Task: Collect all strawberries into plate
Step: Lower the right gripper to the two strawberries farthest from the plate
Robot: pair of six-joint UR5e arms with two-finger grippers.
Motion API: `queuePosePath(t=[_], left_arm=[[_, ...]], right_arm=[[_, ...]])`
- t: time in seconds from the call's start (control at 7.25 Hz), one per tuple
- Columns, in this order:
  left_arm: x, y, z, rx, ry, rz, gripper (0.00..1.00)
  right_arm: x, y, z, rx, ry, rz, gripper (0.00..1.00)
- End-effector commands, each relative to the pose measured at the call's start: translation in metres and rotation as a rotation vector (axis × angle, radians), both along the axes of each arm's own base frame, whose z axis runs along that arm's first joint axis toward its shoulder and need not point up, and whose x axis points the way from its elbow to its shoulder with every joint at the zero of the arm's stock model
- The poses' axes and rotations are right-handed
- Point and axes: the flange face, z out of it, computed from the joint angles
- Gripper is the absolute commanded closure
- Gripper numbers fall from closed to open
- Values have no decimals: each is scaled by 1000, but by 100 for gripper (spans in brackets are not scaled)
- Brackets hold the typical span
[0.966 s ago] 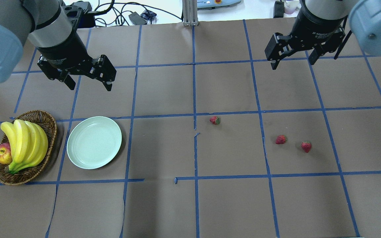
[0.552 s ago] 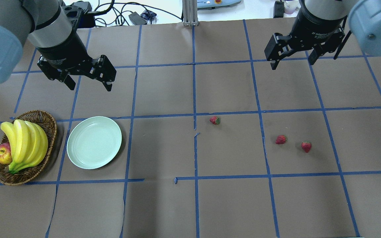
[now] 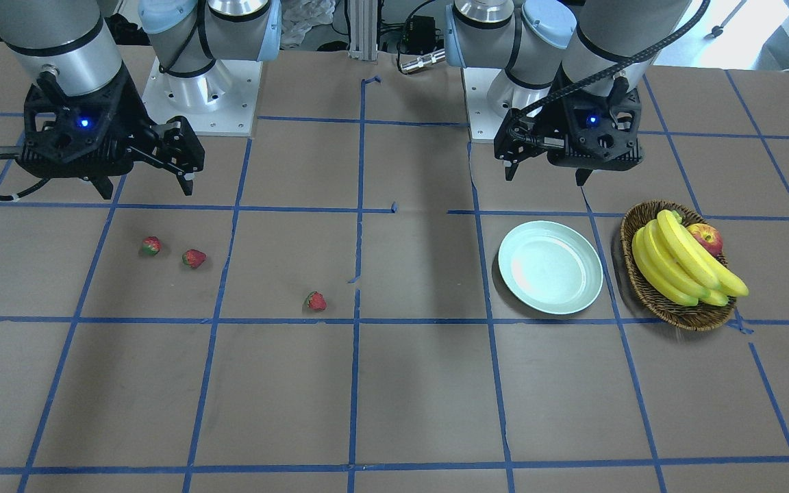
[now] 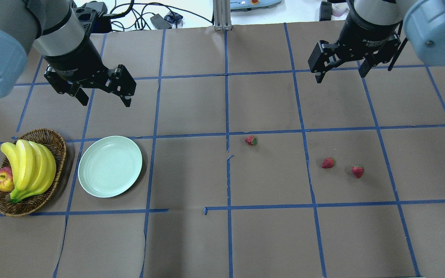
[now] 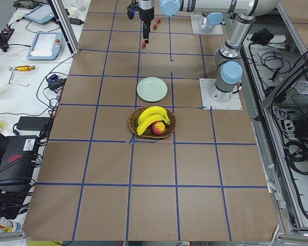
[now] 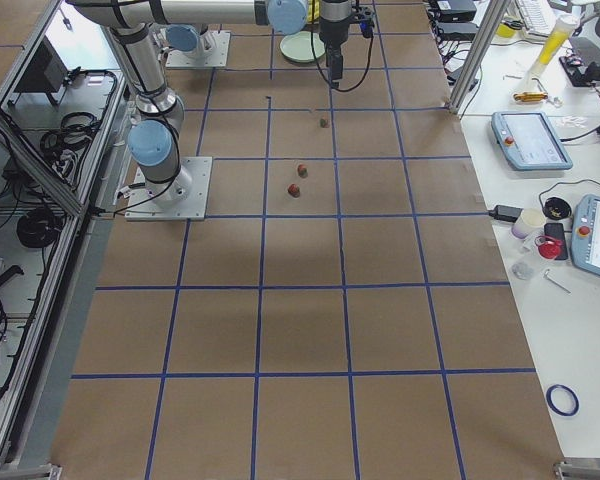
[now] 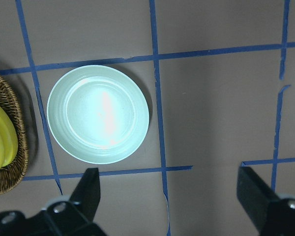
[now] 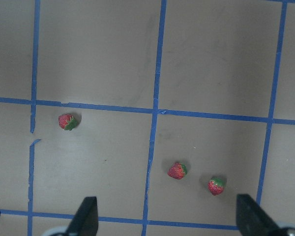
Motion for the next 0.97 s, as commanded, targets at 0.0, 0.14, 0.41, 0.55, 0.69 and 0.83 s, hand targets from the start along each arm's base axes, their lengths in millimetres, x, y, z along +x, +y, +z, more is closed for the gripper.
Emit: queuePosePath(t=[0.0,0.14,0.41,0.55,0.69,0.83], left_arm=[[0,0,-2,3,-2,-1,0],[0,0,-3,6,-2,-1,0],[0,1,-7,14,-2,-1,0],[0,1,-7,14,-2,-1,0],[0,0,-8,15,-1,-1,0],[0,0,-8,15,-1,-1,0]], right_arm=[[-17,-11,-42,63,-2,-16,0],[-39,-18,-57,47,0,-27,0],[-88,-7,-103,132,-17,31,2],[-95,5,-132,174,-28,61,4],[-98,14,-164,154,-15,89,4],[-112,35,-207,142,-12,110,4]])
